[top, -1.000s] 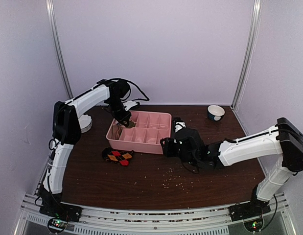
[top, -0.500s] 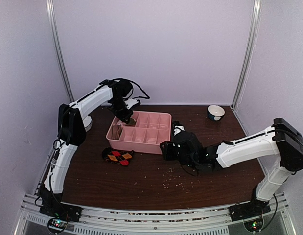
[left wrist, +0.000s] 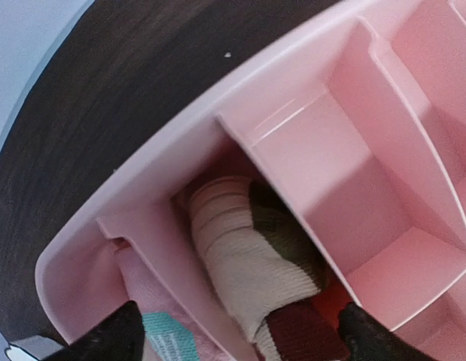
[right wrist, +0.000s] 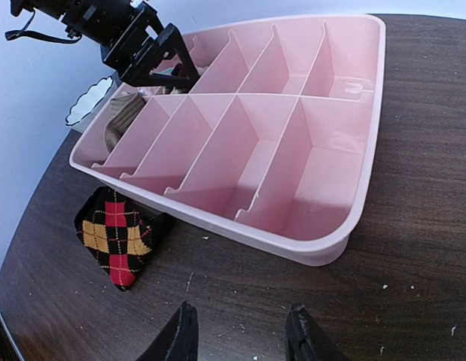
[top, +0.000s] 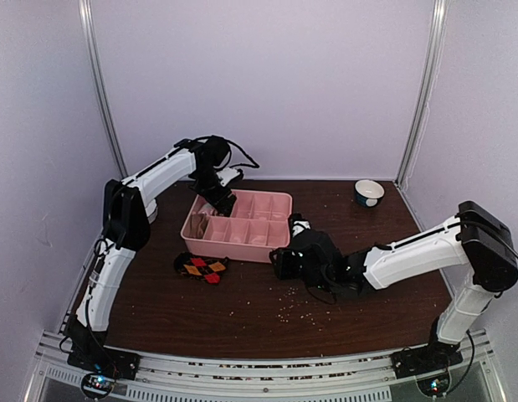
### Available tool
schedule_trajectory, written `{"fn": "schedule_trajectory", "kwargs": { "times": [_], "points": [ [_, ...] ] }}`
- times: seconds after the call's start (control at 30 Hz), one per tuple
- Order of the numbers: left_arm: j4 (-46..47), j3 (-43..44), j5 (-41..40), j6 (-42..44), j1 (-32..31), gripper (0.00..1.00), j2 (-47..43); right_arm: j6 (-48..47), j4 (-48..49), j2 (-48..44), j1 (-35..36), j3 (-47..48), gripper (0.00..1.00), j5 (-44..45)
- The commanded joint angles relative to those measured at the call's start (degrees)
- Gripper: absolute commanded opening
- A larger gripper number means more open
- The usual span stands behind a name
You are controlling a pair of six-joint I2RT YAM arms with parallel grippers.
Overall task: Roll the socks
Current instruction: Place the sock in the storage box.
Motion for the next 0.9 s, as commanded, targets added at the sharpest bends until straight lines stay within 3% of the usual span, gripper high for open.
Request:
{"fn": "schedule_trajectory", "kwargs": {
  "times": [0.0, 0.3, 0.43, 0.57, 0.73, 0.87],
  "points": [
    [2.66, 0.51, -0.23, -0.73, 0.42, 0.98, 0.08, 0.75, 1.10, 1.14, 0.56, 1.75, 0.40, -1.10],
    [4.13, -3.99, 2.00, -0.13, 0.45, 0.98, -7.29, 0.69, 0.34, 0.62, 0.62, 1.79, 0.40, -0.88],
    [2.16, -6.83, 2.08, 3.90, 0.76, 0.98, -11.95, -0.21, -3.28, 0.54, 0.49, 3.27, 0.41, -0.51],
    [2.41, -18.01, 3.03, 6.54, 2.45, 0.98, -20.78, -1.32, -8.10, 1.58, -0.89, 5.67, 0.40, -1.11],
    [1.52, -32.23, 10.80, 9.79, 7.48, 0.98, -30.09, -2.69, -12.00, 3.69, -3.11, 8.55, 0.36, -3.48],
    [1.34, -45.38, 18.87, 16.48, 10.44, 0.98, -36.79, -4.25, -15.26, 6.51, -4.33, 12.12, 0.27, -5.40]
  ]
}}
